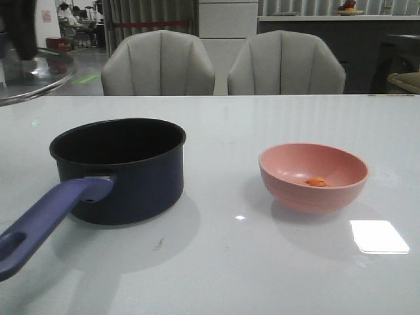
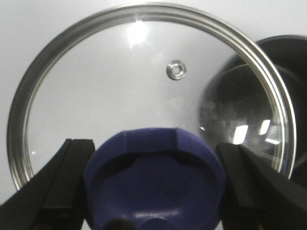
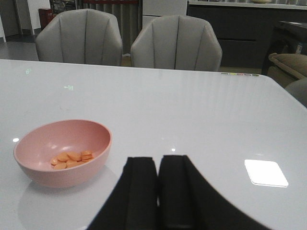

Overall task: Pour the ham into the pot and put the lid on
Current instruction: 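Grasp the knob and lift the glass lid off the saucepan, then set the glass lid down on the table beside the saucepan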

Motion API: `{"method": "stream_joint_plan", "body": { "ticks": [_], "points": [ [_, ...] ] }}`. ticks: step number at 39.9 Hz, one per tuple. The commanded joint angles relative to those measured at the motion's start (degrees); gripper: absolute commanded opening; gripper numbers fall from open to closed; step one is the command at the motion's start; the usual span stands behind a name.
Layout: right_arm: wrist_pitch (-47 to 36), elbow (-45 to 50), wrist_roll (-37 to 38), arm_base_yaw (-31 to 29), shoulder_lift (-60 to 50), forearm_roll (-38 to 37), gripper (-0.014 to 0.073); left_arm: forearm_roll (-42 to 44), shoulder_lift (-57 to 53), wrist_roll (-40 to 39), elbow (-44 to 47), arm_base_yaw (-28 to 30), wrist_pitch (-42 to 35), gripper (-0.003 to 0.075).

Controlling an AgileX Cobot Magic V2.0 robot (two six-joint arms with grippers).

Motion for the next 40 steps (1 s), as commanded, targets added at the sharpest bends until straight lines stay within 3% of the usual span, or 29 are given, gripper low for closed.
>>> {"method": "stream_joint_plan", "body": {
  "ticks": [1,7,18,33,36,40],
  "points": [
    [-5.1,-0.5,0.0,-0.2,-1.2,-0.2,0.0148,-0.6,-4.4,1.4,3.9,3.7,-5.8,0.0207],
    [-5.1,-0.5,0.0,-0.2,-1.2,-0.2,0.0148,-1.6,-4.4,2.1,12.7,8.5,-10.8,0.0207],
    [-5.1,-0.5,0.0,-0.2,-1.2,-0.2,0.0148,-2.0,-4.0,2.4,21.9,9.8,-21.4,0.0208],
    [-5.1,-0.5,0.0,-0.2,-1.2,-0.2,0.0148,-2.4,3.9,2.5,22.0,9.8,-20.4,0.0215],
    [-5.1,-0.5,0.0,-0.2,-1.2,-0.2,0.0148,-2.4,4.3,2.5,21.9,9.8,-20.9,0.0253],
    [-5.1,-0.5,0.0,-0.2,-1.2,-0.2,0.0148,-2.5,4.5,2.6,21.9,9.8,-21.7,0.0372]
  ]
}}
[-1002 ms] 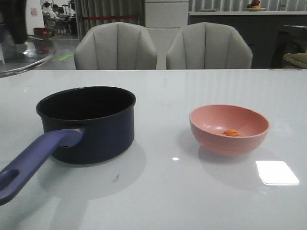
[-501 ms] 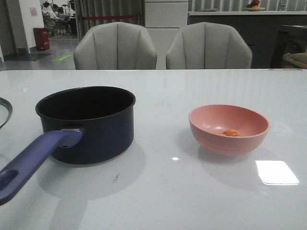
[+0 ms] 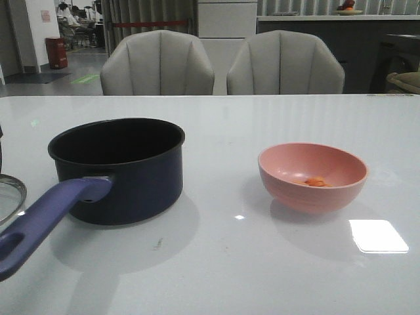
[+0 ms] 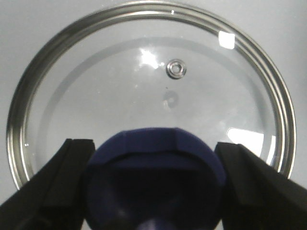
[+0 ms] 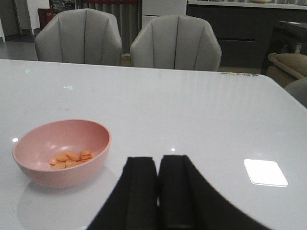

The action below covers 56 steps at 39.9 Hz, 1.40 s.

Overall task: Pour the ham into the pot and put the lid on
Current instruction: 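Set the glass lid down on the table beside the saucepan, then withdraw the left gripper and move the right gripper toward the pink bowl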

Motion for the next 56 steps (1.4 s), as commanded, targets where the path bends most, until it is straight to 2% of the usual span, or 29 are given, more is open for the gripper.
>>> {"method": "stream_joint_plan", "body": {
  "ticks": [1,3,7,25,35,47,56],
  "points": [
    [-5.1,-0.5,0.0,-0.2,-1.2,-0.2,0.0148,-0.1,-2.5,0.2,-1.5,0.0,-2.4,0.039],
    [-5.1,-0.5,0.0,-0.2,-1.2,-0.2,0.0148,-0.1,-2.4,0.2,-1.5,0.0,-2.4,0.0458],
    [-5.1,-0.5,0.0,-0.2,-1.2,-0.2,0.0148,-0.1,-2.4,0.2,-1.5,0.0,-2.7,0.052],
    [-5.1,-0.5,0.0,-0.2,-1.2,-0.2,0.0148,-0.1,-2.4,0.2,-1.8,0.0,-3.2,0.0524],
    [-5.1,-0.5,0.0,-0.2,-1.2,-0.2,0.0148,0.3,-3.4,2.9,-8.0,-0.7,1.4,0.0519],
    [-5.1,-0.5,0.0,-0.2,-1.2,-0.2,0.0148,0.1,-16.2,3.0,-8.0,-5.8,-0.6,0.0519],
    [-5.1,-0.5,0.0,-0.2,-1.2,-0.2,0.0148,-0.3,-30.4,3.0,-0.9,-10.5,-1.1,0.0519]
  ]
}}
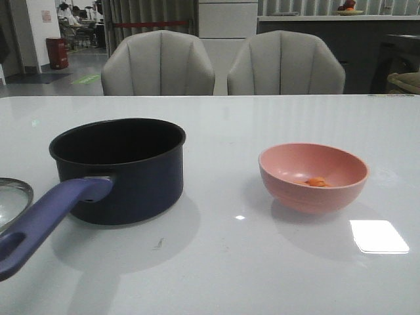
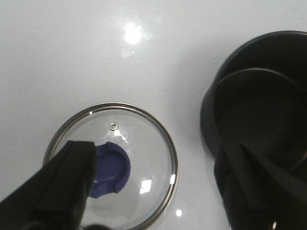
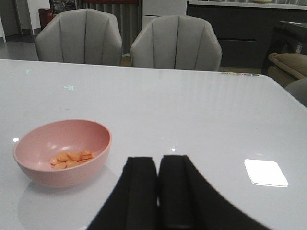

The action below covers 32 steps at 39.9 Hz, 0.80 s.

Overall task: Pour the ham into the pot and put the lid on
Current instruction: 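Withdraw the left gripper and move the right gripper toward the pink bowl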

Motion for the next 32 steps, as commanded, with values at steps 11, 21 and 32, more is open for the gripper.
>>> {"method": "stream_joint_plan", "body": {
  "ticks": [11,21,32],
  "points": [
    [-5.1,-0.5,0.0,-0.2,-1.1,-0.2,0.0148,-0.2,-25.8,0.2,13.8,-1.8,-6.9,0.051],
    [-5.1,-0.5,0.0,-0.3,-1.1,-0.2,0.0148,-0.3,-44.8,0.2,24.6,-4.2,-15.7,0.0511],
    [-5.1,-0.5,0.0,-0.3,-1.1,-0.2,0.0148,6.1,-59.8,-0.1,32.5,-15.3,-17.0,0.051]
  ]
}}
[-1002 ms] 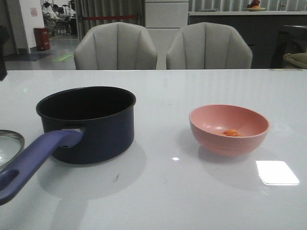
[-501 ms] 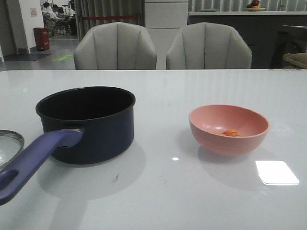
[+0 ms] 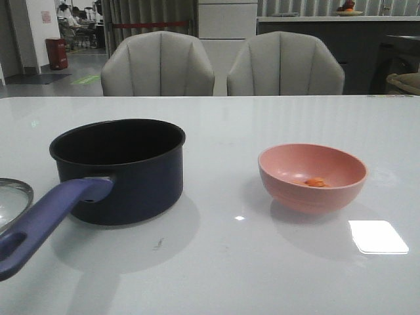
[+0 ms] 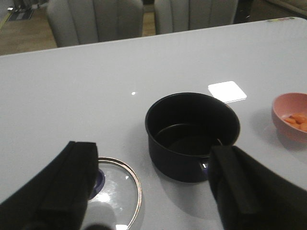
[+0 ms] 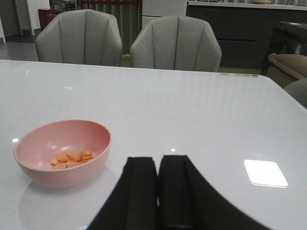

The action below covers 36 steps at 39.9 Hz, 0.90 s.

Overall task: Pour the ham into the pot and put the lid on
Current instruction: 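Withdraw the left gripper and move the right gripper toward the pink bowl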

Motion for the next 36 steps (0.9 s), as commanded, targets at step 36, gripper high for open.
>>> {"method": "stream_joint_plan", "body": {
  "ticks": [36],
  "points": [
    [5.7,-20.8,0.2,-0.3,15.7,-0.2,0.0148,-1.5,-15.8,-0.2,11.5,-2.7,-11.1,0.0511]
  ]
}}
